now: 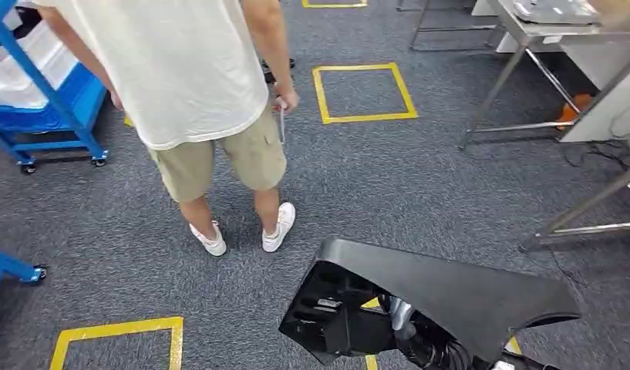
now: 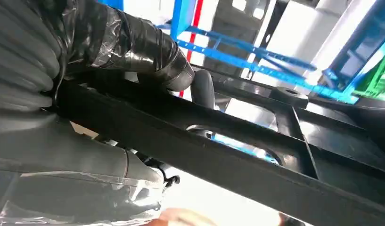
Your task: Take the parts from the cabinet and place them on the table.
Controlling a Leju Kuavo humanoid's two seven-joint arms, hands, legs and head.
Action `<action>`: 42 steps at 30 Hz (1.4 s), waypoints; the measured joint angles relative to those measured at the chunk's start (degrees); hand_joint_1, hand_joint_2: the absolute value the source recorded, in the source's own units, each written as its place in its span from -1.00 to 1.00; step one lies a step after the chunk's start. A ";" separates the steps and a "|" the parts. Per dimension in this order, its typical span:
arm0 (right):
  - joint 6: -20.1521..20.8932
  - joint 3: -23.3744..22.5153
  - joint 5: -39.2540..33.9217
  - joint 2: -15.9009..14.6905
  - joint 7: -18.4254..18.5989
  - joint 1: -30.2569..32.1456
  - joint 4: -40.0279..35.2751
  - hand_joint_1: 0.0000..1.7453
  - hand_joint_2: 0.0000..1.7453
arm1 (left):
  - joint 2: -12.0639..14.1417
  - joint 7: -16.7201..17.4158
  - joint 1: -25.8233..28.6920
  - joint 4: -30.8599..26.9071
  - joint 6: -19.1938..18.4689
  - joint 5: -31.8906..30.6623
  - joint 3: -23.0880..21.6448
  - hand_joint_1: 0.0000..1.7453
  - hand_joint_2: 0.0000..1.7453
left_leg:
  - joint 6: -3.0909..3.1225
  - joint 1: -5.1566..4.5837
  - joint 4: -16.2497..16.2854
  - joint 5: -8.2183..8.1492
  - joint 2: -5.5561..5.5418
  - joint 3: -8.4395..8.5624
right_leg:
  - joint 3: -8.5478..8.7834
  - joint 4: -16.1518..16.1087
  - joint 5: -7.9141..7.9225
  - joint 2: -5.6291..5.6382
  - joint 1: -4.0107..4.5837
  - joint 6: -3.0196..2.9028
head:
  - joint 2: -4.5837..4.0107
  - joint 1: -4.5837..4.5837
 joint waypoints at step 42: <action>-0.09 1.42 -1.38 0.66 1.29 -0.21 1.14 0.90 1.00 | -0.52 -0.24 -0.10 0.02 -1.22 -1.03 0.22 -1.00 -1.00 | -2.15 0.39 13.03 -8.27 -2.22 -4.52 | 9.64 -17.67 5.76 -0.77 1.29 -3.58 | 0.00 0.11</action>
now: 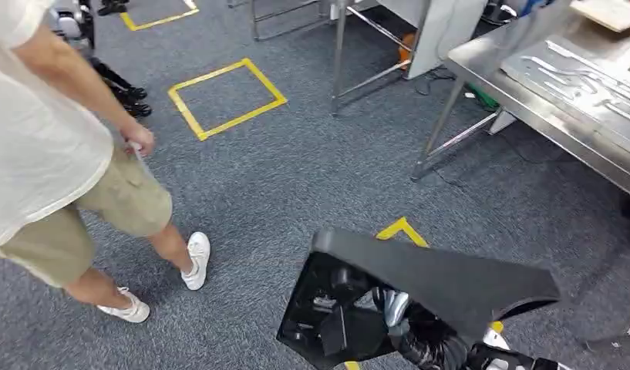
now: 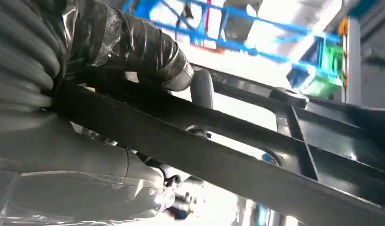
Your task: Take the parts from the cabinet and place them on the table.
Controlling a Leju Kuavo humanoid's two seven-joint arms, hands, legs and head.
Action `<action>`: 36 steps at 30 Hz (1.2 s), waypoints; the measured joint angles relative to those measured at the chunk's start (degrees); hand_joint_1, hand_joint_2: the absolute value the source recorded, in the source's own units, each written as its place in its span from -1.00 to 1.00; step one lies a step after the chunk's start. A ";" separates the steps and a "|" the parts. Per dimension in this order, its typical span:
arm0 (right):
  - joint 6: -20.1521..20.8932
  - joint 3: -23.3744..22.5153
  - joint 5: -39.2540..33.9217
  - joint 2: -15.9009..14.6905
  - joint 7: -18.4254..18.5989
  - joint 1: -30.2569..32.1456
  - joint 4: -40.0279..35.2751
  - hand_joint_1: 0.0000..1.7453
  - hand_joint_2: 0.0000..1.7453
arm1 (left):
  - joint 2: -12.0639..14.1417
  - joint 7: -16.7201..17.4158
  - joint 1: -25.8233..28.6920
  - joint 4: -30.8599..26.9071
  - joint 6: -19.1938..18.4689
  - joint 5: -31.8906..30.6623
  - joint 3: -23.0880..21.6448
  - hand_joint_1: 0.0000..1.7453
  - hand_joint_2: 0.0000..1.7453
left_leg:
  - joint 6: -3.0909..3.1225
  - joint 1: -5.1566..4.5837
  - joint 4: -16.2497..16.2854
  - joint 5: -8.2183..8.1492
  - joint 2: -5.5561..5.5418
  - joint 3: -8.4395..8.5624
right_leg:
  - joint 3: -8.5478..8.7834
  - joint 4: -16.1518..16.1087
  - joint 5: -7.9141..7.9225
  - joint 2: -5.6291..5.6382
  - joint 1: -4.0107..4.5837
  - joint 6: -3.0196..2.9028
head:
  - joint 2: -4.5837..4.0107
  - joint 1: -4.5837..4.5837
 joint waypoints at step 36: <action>-1.81 2.45 -0.87 1.40 0.57 -1.66 -0.15 0.90 1.00 | 0.02 -2.84 0.14 0.00 -2.91 -0.07 1.16 -1.00 -1.00 | -0.80 0.52 -3.84 6.62 -0.98 0.22 | 0.05 1.67 -0.63 4.92 -0.66 0.77 | 0.00 0.07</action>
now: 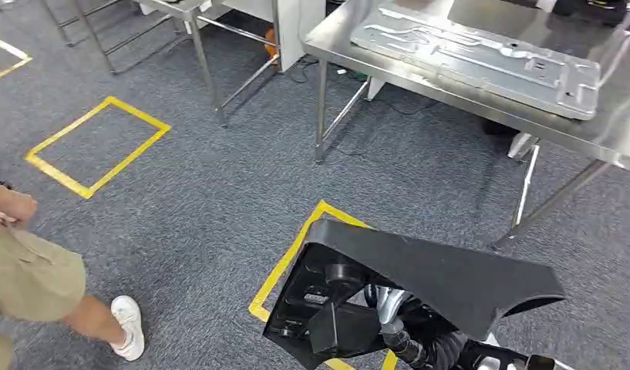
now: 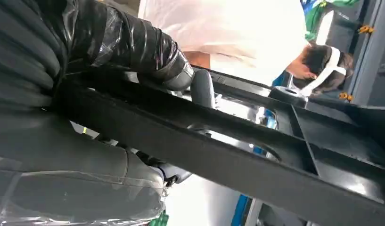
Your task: Take the parts from the cabinet and place them on the table.
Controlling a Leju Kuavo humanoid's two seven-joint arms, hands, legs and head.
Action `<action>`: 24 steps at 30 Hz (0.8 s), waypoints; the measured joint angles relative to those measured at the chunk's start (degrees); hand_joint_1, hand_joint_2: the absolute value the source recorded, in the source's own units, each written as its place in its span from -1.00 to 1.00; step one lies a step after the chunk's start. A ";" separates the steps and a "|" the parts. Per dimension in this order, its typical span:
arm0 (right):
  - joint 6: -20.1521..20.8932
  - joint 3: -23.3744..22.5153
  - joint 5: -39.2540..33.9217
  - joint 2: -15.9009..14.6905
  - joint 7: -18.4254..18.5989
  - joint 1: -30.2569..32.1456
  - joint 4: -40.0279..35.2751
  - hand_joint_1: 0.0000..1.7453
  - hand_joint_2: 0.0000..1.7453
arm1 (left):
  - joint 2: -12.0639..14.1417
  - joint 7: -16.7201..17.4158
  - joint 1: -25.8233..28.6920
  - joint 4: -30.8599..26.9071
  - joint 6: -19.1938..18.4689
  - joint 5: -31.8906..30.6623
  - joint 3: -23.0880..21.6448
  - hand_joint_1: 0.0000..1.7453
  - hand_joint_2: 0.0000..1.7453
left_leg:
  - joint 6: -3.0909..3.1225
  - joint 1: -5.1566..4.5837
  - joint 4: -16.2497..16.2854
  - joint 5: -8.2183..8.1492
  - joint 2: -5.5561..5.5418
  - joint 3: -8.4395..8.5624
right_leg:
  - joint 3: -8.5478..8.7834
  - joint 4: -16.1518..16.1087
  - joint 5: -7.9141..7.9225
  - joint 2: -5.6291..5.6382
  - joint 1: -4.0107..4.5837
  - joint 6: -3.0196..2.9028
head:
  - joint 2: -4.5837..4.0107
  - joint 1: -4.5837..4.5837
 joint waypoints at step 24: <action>-0.61 -0.68 1.29 0.00 0.13 -0.17 -0.02 0.90 1.00 | -0.46 -1.03 -0.39 0.00 -1.88 0.07 1.22 -1.00 -1.00 | 0.39 0.04 -2.29 -3.76 2.52 2.92 | -0.04 -1.62 0.94 -6.72 0.01 -0.13 | 0.00 0.09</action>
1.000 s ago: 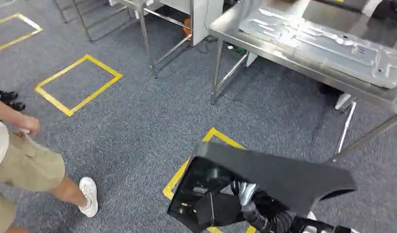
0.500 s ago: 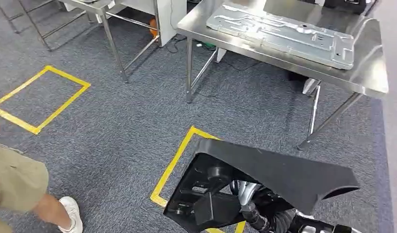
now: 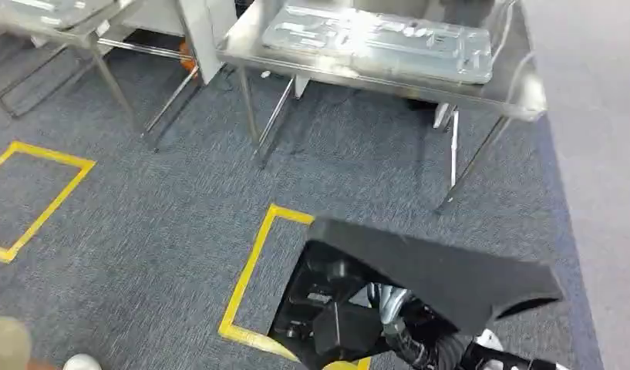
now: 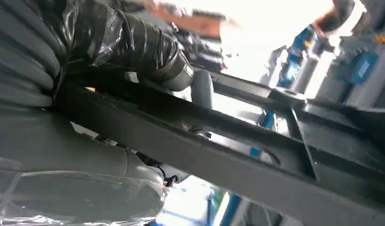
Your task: Take the parts from the cabinet and place them on the table.
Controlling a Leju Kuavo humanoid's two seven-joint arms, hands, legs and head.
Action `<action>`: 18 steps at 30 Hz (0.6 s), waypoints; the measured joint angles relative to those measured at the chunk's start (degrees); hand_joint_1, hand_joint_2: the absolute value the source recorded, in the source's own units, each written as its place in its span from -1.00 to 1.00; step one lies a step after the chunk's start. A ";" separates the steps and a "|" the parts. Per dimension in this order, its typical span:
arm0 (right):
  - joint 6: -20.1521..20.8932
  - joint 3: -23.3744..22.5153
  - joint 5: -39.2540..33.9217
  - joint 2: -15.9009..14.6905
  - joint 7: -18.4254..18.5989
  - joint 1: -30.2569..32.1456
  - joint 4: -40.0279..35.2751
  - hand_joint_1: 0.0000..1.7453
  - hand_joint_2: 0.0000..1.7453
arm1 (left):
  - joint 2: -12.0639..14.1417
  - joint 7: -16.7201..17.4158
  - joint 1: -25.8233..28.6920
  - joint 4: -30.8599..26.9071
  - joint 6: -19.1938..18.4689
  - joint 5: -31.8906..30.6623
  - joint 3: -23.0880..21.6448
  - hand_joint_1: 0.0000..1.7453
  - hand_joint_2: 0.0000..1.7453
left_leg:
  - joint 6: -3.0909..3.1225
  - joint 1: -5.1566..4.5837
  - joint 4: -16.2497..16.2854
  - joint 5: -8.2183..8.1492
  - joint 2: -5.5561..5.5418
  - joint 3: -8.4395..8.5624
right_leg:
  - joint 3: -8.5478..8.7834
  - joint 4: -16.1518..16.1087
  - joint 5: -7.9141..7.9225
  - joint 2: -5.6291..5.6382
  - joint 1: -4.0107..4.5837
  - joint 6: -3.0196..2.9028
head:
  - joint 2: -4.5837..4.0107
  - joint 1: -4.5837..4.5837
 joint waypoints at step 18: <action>-1.20 0.00 0.59 -0.02 -0.02 0.00 0.31 0.90 1.00 | 0.09 0.35 0.46 0.00 -1.35 0.24 1.31 -1.00 -1.00 | 2.50 0.02 -4.89 6.06 -1.68 -1.03 | -8.45 20.53 -11.12 2.74 -0.59 3.51 | 0.00 0.04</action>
